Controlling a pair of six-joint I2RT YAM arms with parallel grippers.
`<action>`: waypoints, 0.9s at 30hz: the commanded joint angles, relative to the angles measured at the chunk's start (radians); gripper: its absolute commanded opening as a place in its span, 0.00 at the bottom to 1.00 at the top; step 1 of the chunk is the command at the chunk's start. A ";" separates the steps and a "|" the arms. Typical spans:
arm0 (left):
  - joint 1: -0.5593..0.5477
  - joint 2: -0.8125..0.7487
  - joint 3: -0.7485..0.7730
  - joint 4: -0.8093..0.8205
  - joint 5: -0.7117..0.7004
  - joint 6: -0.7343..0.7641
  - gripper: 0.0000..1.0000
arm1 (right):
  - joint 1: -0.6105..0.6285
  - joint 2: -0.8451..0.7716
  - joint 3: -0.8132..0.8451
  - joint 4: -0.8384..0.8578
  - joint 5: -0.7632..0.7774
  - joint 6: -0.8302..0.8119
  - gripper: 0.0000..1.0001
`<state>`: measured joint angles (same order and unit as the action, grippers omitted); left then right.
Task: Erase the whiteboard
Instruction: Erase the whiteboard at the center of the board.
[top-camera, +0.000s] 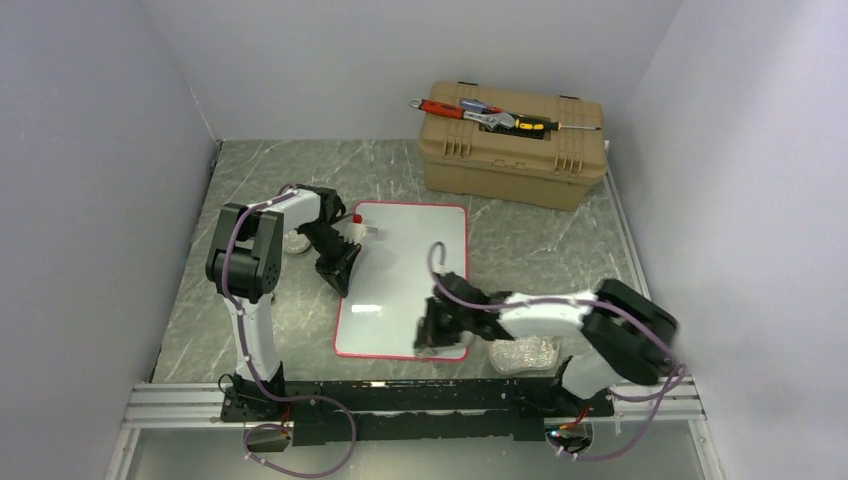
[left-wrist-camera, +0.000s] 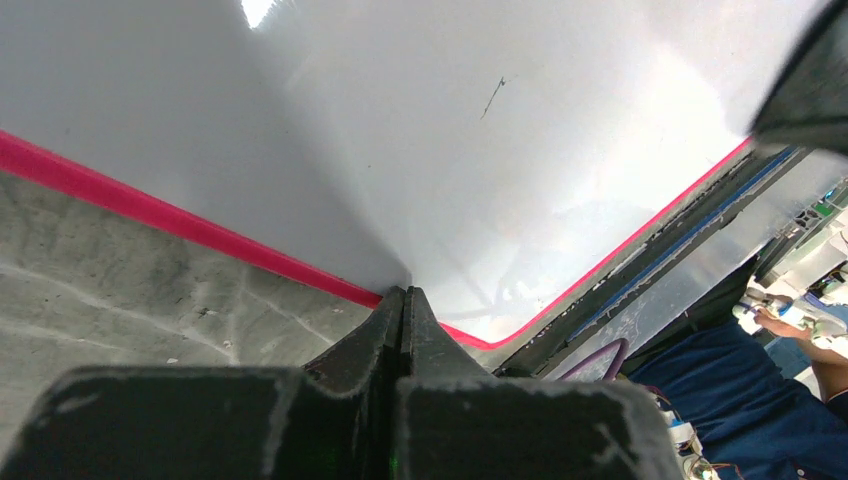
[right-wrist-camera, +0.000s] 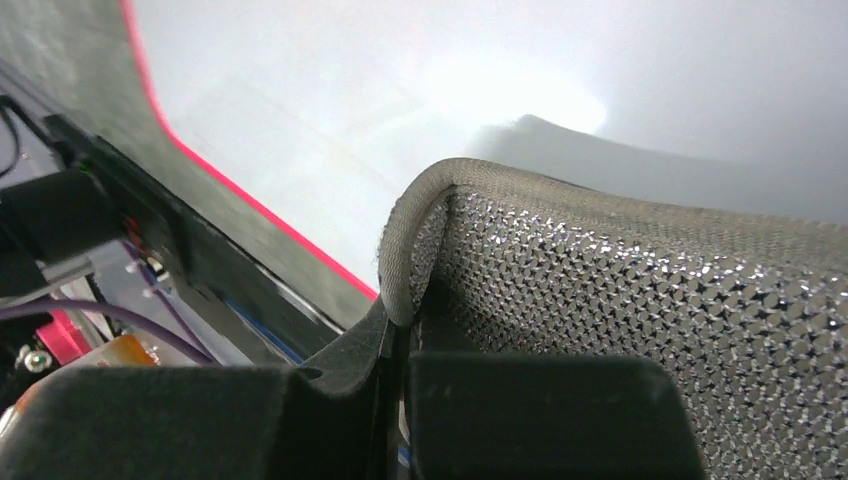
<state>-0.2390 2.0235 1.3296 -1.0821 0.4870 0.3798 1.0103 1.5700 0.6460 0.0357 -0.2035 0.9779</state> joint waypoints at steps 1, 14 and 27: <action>0.004 0.003 -0.027 0.097 -0.086 0.052 0.03 | -0.044 -0.240 -0.259 -0.397 0.110 0.067 0.00; 0.003 0.004 -0.018 0.085 -0.088 0.044 0.03 | 0.014 0.080 -0.022 -0.206 0.097 0.036 0.00; 0.003 0.000 -0.006 0.077 -0.088 0.045 0.03 | -0.110 -0.196 -0.153 -0.501 0.233 0.046 0.00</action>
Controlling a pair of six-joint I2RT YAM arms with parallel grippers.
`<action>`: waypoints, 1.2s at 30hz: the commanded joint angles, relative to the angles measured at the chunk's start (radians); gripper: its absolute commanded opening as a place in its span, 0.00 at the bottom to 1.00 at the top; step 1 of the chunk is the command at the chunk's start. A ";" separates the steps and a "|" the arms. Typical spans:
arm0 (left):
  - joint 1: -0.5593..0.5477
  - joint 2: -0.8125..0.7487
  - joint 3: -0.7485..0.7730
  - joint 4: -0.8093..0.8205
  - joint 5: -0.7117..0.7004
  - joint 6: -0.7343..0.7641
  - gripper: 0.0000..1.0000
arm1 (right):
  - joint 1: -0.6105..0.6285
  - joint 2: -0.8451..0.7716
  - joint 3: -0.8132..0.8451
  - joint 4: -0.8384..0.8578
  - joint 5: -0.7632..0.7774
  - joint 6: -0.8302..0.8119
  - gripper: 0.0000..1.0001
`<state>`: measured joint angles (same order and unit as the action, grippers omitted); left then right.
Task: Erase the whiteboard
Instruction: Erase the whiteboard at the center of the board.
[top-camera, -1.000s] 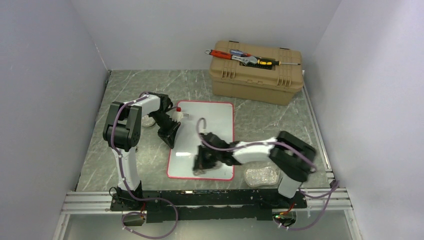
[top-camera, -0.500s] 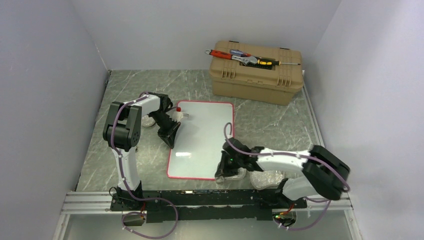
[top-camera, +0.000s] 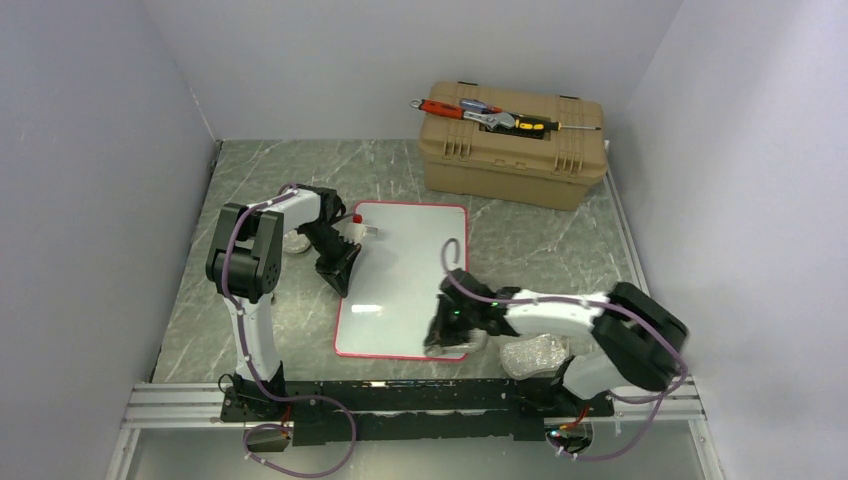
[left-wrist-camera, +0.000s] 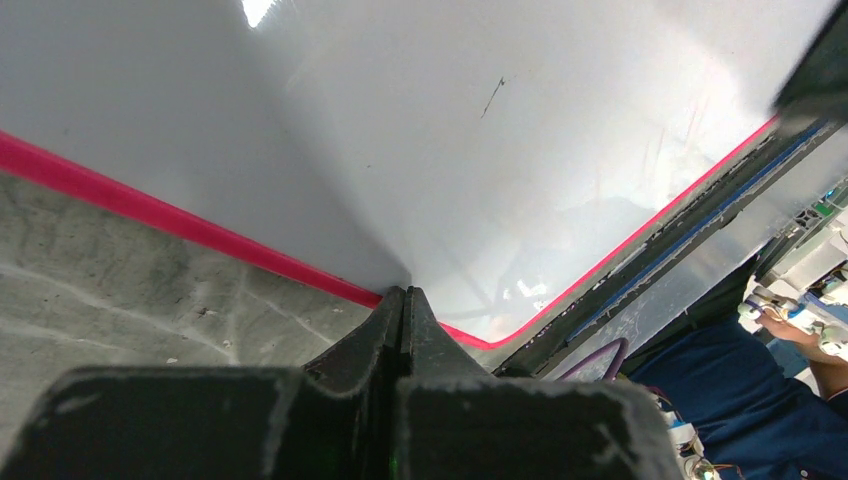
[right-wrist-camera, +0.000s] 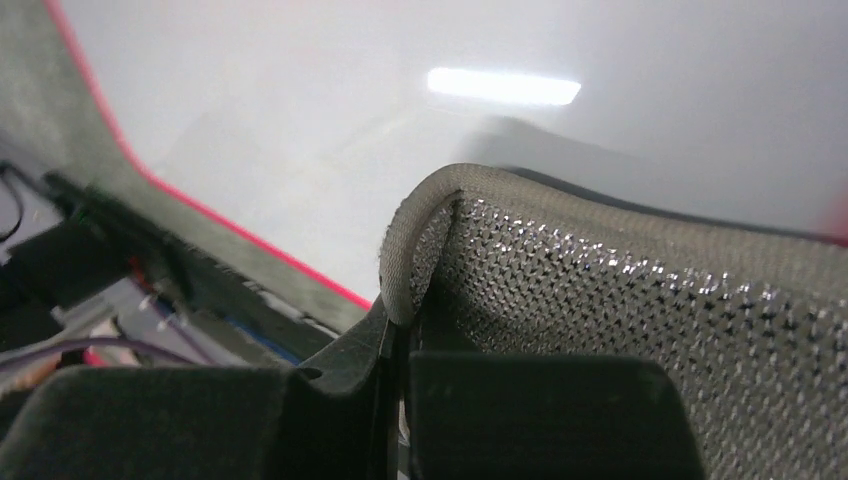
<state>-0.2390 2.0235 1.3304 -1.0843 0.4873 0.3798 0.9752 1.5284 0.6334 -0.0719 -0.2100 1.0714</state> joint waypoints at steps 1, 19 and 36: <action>0.003 0.000 -0.009 0.082 -0.088 0.045 0.03 | -0.084 -0.200 -0.150 -0.419 0.252 -0.048 0.00; 0.003 -0.015 -0.005 0.072 -0.102 0.037 0.04 | 0.157 0.257 0.183 -0.307 0.148 -0.052 0.00; 0.003 -0.021 0.003 0.063 -0.098 0.051 0.03 | -0.015 -0.176 -0.194 -0.423 0.196 0.064 0.00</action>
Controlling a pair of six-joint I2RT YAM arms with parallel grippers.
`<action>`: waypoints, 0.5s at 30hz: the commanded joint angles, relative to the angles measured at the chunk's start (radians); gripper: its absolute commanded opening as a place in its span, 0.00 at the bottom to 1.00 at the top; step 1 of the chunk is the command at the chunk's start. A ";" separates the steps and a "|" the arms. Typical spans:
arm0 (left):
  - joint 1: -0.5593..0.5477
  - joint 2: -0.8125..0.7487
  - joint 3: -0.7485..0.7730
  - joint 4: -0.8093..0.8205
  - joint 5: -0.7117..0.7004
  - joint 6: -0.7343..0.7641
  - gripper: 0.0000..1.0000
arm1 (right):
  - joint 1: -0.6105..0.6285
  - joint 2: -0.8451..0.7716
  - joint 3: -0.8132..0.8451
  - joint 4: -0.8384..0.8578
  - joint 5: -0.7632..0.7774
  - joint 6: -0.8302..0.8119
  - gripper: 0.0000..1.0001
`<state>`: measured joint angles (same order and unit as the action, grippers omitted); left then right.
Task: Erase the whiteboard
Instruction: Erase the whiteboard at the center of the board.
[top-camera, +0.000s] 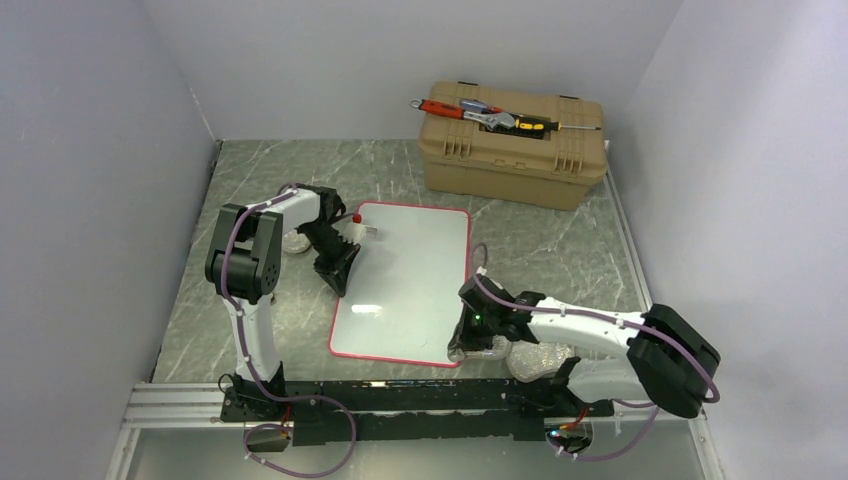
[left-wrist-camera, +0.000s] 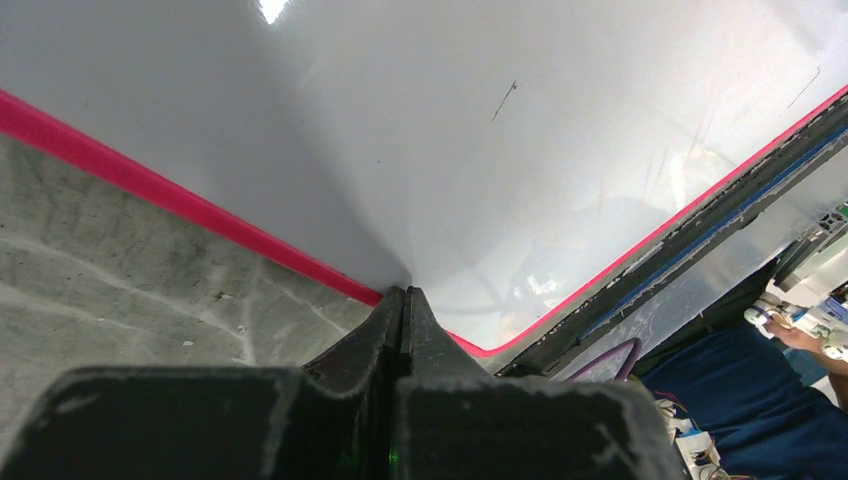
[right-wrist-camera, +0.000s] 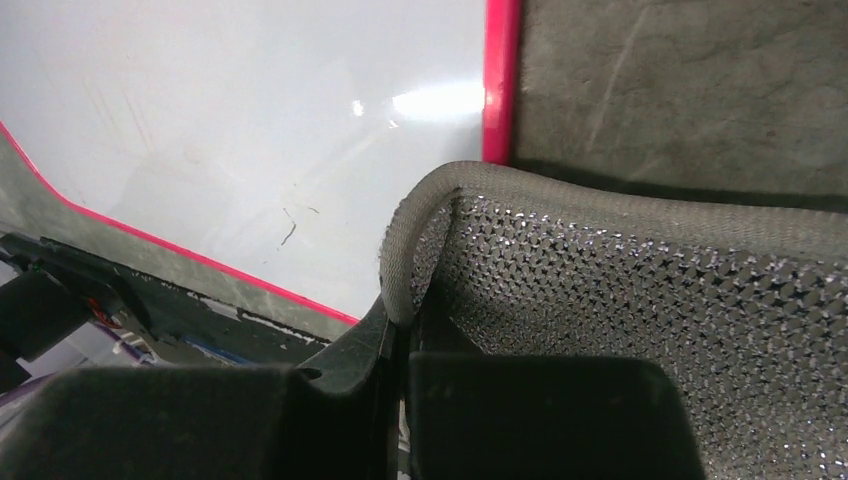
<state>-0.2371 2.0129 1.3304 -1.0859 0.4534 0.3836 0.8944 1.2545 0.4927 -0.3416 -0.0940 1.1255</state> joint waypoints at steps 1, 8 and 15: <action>0.001 -0.012 0.002 0.067 -0.065 0.049 0.03 | 0.085 0.113 -0.051 -0.138 0.075 0.021 0.00; 0.001 -0.008 0.000 0.061 -0.061 0.049 0.03 | 0.143 0.356 0.086 -0.034 0.015 -0.011 0.00; 0.001 -0.009 0.007 0.058 -0.058 0.051 0.03 | 0.036 0.059 -0.038 -0.262 0.134 -0.013 0.00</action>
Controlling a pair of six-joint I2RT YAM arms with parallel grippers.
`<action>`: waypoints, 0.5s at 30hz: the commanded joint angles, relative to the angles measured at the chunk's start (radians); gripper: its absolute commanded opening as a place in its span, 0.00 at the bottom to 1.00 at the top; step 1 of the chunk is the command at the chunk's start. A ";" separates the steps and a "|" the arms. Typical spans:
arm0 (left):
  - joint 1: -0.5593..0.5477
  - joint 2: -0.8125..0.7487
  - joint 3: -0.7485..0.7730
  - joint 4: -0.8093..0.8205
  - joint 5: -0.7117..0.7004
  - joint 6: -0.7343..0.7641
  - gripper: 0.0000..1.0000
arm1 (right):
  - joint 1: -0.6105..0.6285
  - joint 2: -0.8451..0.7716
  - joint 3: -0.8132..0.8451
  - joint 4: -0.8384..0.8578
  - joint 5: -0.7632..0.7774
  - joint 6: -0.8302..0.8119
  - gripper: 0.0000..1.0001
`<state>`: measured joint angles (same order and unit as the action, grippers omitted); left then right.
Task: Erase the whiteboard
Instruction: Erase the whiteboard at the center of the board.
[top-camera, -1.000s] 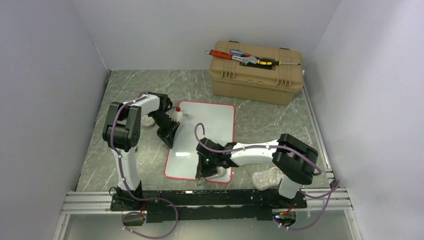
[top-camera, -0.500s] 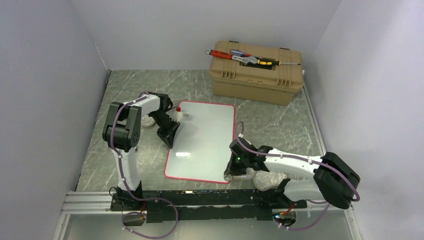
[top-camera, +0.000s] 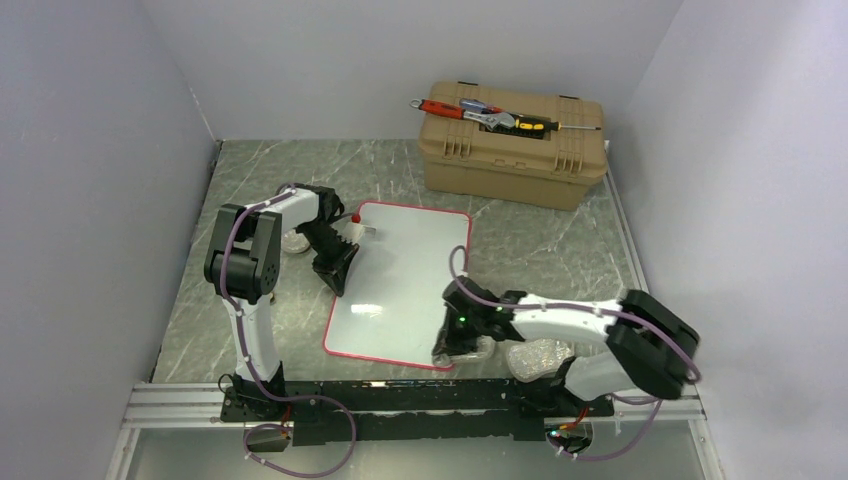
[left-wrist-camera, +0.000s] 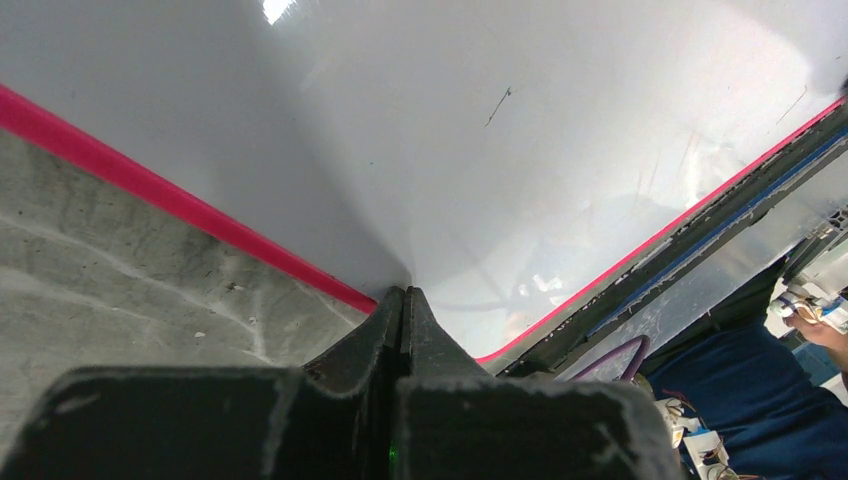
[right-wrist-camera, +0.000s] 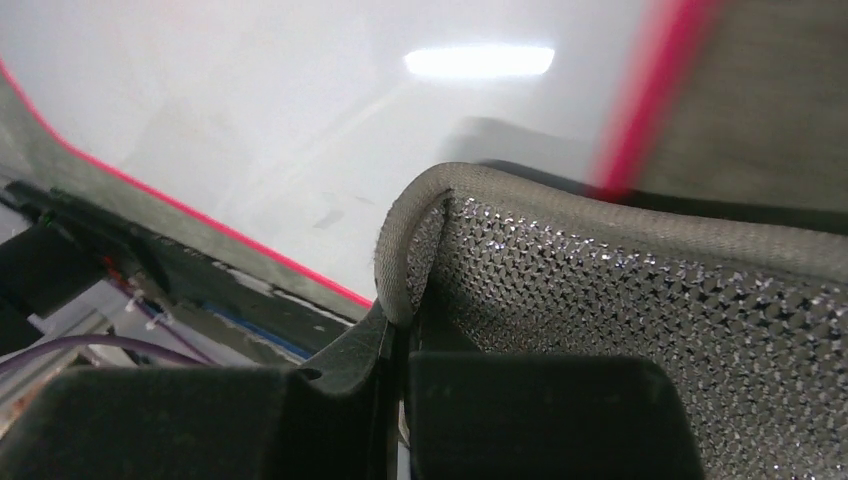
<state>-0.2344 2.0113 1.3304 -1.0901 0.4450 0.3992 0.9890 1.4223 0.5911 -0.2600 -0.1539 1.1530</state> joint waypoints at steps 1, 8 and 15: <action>-0.002 -0.007 0.008 0.064 -0.047 0.034 0.03 | -0.067 -0.155 -0.152 -0.366 0.198 -0.040 0.00; -0.002 -0.008 0.002 0.061 -0.047 0.037 0.03 | -0.020 -0.121 -0.192 -0.245 0.160 -0.006 0.00; -0.002 -0.015 -0.003 0.064 -0.048 0.033 0.03 | 0.095 0.239 0.086 -0.131 0.161 -0.042 0.00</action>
<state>-0.2344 2.0109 1.3304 -1.0901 0.4454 0.4023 1.0229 1.4189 0.6289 -0.3653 -0.0818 1.1675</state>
